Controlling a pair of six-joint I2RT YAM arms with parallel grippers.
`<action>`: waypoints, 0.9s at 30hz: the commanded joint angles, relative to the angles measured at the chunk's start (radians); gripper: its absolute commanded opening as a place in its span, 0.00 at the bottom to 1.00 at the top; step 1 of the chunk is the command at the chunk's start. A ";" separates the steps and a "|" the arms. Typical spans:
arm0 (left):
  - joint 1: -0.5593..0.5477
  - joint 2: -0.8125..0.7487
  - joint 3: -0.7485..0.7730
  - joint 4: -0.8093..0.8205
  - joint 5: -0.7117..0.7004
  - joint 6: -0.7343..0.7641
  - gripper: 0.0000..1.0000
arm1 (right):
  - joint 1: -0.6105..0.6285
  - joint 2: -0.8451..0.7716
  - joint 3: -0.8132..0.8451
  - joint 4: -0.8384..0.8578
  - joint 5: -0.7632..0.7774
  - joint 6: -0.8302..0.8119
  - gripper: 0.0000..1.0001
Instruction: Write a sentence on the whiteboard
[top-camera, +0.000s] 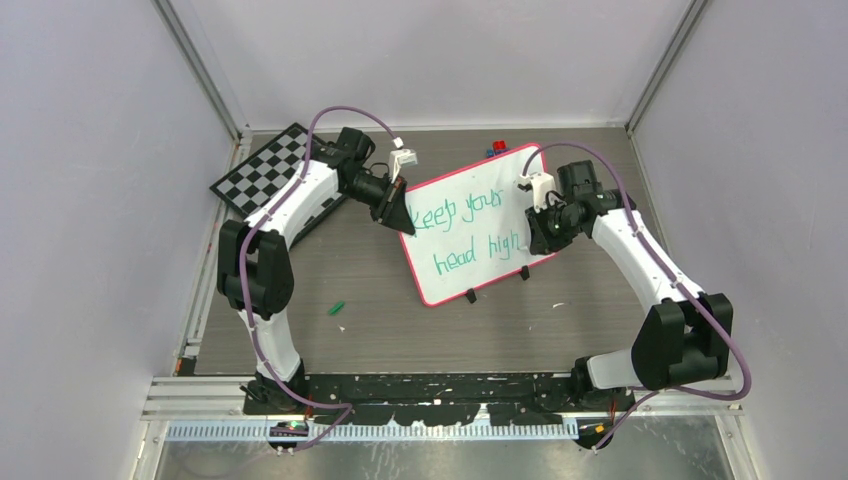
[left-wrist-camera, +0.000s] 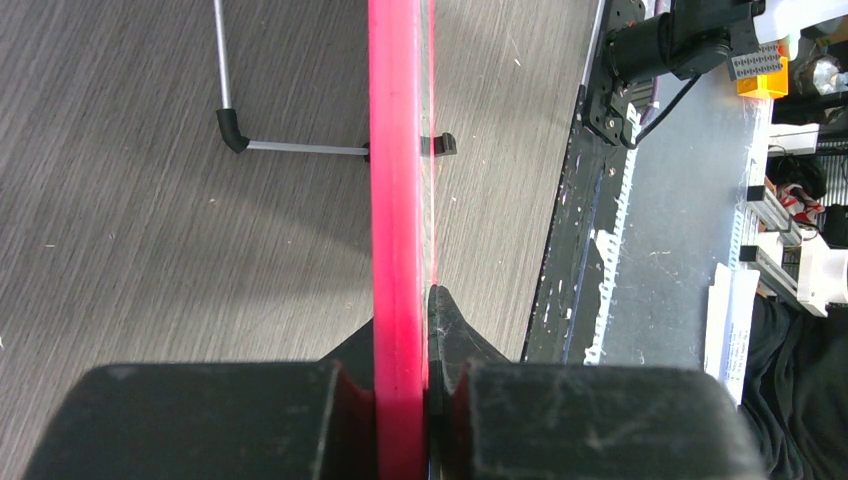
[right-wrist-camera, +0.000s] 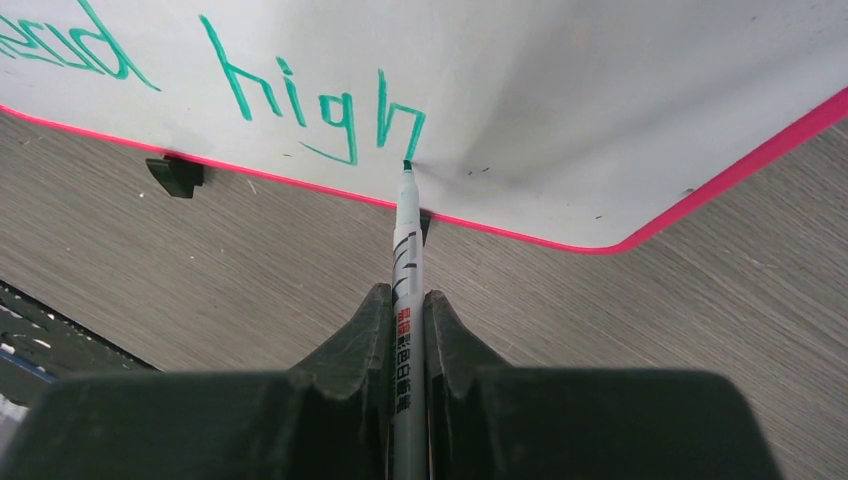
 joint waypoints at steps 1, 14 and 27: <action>-0.020 0.007 -0.002 -0.008 -0.074 0.062 0.00 | -0.005 -0.047 0.053 -0.020 -0.020 -0.010 0.00; -0.020 0.009 0.005 -0.009 -0.070 0.057 0.00 | -0.005 -0.084 0.051 -0.068 0.055 -0.038 0.00; -0.020 0.002 -0.010 0.000 -0.074 0.057 0.00 | -0.007 0.008 0.057 0.042 0.061 -0.012 0.00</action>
